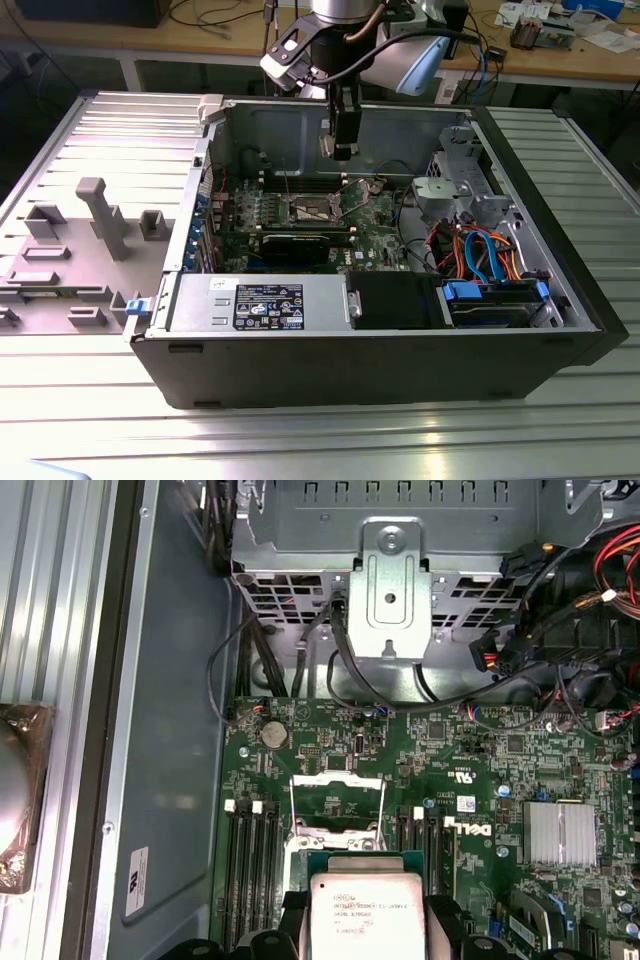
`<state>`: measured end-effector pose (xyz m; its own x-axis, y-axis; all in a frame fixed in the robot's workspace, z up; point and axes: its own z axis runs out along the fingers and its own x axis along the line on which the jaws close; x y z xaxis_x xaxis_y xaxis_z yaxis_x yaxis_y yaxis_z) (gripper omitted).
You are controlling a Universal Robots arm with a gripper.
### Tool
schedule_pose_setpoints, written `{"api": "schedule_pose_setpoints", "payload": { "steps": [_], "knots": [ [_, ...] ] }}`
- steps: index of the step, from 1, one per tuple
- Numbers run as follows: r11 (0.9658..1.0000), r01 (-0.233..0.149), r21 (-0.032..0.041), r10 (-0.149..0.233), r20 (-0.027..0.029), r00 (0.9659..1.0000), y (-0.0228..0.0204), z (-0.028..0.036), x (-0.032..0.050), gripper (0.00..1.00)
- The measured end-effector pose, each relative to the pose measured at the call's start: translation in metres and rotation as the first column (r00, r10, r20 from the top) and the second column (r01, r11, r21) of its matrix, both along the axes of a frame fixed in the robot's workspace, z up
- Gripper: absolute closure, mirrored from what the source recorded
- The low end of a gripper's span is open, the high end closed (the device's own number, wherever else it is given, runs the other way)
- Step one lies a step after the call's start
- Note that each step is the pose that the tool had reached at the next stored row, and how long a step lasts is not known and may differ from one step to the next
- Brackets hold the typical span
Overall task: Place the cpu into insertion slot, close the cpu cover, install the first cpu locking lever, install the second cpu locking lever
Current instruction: 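Place the cpu into insertion slot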
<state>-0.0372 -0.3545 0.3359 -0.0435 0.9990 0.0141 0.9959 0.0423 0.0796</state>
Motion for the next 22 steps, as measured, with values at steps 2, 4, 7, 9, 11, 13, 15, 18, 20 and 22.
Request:
{"api": "schedule_pose_setpoints", "payload": {
  "steps": [2, 4, 7, 9, 11, 13, 15, 18, 20, 22],
  "knots": [
    [1.0000, 0.000, -0.0002, 0.000, 0.0001, 1.0000, 0.0000, 0.0000, 0.0000, 0.45],
    [1.0000, 0.000, -0.0007, 0.000, 0.0001, 1.0000, 0.0000, -0.0001, 0.0000, 0.45],
    [1.0000, 0.000, -0.0012, 0.000, 0.0000, 1.0000, 0.0000, -0.0007, 0.0000, 0.45],
    [1.0000, 0.000, -0.0013, 0.000, 0.0000, 1.0000, 0.0000, -0.0017, 0.0000, 0.45],
    [1.0000, 0.000, -0.0013, 0.000, 0.0000, 1.0000, 0.0000, -0.0023, 0.0000, 0.45],
    [1.0000, 0.000, -0.0012, 0.000, 0.0000, 1.0000, 0.0000, -0.0030, 0.0000, 0.45],
    [1.0000, 0.003, -0.0012, -0.003, 0.0000, 1.0000, 0.0000, -0.0039, 0.0000, 0.45],
    [1.0000, 0.007, -0.0012, -0.007, 0.0000, 1.0000, 0.0000, -0.0054, -0.0001, 0.45],
    [1.0000, 0.008, -0.0012, -0.008, 0.0000, 1.0000, 0.0000, -0.0062, -0.0001, 0.45],
    [0.9999, 0.013, -0.0015, -0.013, 0.0000, 0.9999, 0.0000, -0.0120, -0.0002, 0.45]
  ]
}}
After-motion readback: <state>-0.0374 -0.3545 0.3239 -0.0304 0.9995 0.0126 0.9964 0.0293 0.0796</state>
